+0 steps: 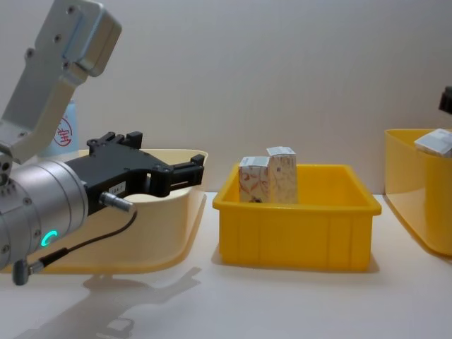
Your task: Bimanual collaborative sorting of washing and personal care products
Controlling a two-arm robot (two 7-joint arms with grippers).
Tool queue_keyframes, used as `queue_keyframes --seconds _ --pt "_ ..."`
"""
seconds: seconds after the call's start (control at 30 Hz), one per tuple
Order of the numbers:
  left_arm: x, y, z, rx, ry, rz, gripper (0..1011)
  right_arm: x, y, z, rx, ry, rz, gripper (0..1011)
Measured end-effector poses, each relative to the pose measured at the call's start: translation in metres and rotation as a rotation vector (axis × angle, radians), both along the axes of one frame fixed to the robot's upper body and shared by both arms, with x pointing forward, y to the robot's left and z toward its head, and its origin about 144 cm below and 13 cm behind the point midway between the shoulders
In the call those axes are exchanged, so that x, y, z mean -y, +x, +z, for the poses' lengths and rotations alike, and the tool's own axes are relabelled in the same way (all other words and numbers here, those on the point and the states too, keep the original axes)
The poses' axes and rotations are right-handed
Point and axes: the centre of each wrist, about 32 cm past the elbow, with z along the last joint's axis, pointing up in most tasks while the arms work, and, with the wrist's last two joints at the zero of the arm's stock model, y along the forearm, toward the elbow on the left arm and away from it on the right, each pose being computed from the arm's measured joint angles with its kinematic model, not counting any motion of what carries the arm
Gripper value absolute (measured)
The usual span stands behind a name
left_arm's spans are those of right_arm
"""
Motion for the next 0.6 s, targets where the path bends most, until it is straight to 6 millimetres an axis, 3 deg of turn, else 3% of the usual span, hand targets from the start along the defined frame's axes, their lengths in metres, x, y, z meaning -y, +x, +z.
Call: queue_keyframes --seconds 0.6 --pt "0.000 0.000 0.000 0.000 0.000 0.000 1003 0.005 -0.012 0.003 0.084 0.021 0.103 1001"
